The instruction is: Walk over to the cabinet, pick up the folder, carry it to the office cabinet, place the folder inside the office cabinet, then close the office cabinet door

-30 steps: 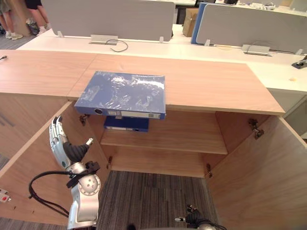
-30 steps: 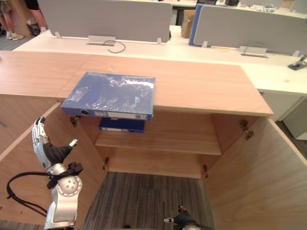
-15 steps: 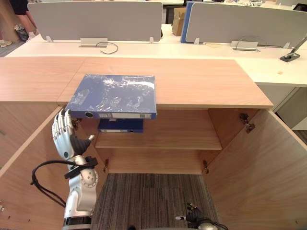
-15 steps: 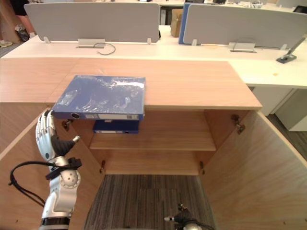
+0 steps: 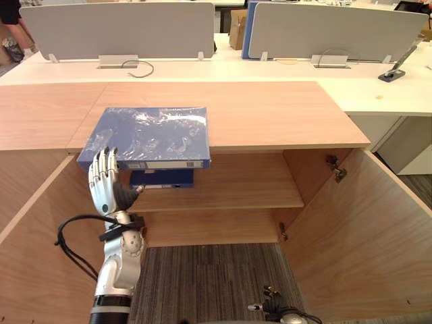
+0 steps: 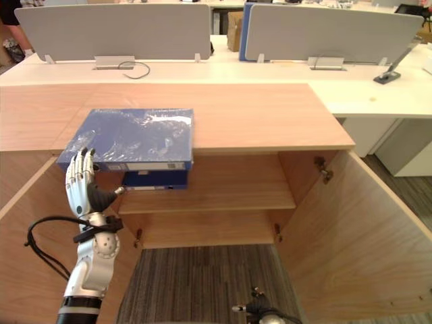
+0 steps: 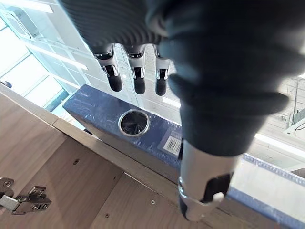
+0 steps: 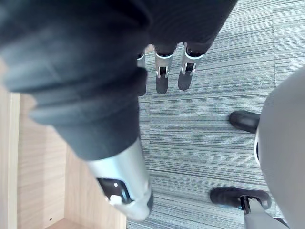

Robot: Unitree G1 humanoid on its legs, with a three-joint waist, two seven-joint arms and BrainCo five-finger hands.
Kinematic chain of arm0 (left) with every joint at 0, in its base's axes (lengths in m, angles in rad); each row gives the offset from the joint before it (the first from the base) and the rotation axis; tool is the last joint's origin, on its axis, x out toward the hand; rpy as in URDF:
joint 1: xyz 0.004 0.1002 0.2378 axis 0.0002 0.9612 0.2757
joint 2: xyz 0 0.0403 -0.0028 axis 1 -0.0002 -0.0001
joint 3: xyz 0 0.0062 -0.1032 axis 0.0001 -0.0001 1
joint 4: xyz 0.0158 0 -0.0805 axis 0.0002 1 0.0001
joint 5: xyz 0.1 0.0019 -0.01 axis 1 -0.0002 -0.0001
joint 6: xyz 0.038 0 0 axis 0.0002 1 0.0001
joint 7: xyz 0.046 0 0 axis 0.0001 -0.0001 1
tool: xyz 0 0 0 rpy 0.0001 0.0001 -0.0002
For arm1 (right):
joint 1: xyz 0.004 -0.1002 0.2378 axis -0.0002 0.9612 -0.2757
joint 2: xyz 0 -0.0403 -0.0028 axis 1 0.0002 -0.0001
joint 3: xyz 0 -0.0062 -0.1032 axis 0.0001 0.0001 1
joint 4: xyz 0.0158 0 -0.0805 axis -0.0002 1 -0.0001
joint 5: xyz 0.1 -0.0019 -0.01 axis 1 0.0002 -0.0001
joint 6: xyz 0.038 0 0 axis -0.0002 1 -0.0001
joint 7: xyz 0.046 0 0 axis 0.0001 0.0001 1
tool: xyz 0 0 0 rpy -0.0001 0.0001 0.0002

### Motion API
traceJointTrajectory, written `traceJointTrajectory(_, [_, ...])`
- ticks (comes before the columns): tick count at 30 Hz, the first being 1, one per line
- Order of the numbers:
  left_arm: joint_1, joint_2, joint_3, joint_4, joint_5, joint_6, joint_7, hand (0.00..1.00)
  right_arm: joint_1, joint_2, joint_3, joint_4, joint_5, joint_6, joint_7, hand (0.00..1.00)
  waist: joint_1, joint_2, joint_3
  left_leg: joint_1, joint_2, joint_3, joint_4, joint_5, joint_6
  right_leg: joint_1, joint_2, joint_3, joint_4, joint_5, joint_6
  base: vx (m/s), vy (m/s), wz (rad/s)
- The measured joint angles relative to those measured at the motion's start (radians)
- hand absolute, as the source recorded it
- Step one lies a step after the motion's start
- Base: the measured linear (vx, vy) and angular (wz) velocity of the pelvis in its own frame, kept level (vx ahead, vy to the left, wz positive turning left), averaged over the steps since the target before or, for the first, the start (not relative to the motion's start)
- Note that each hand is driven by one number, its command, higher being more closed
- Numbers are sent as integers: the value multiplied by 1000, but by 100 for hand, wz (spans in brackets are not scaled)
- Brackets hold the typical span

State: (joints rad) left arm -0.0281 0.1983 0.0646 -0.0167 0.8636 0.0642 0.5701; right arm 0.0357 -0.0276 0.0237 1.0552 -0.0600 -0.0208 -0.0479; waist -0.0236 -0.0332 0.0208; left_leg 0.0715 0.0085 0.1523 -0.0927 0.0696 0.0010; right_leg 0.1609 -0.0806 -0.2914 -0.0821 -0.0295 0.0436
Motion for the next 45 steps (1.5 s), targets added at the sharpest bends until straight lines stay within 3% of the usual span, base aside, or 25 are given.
traceJointTrajectory(24, [-95,121,-38,48,0,3,-45,0,0,-10,-3,0,1,0,4,0,-34,16,-11,5,3,27,0,0,0,-8,1,25,-1,15,-1,-30,8,-3])
traceJointTrajectory(45, [-123,141,-65,46,-9,-34,-49,0,1,-18,-3,3,1,0,3,0,-40,25,-15,5,3,27,0,0,0,-8,1,25,-1,15,-1,-7,0,0])
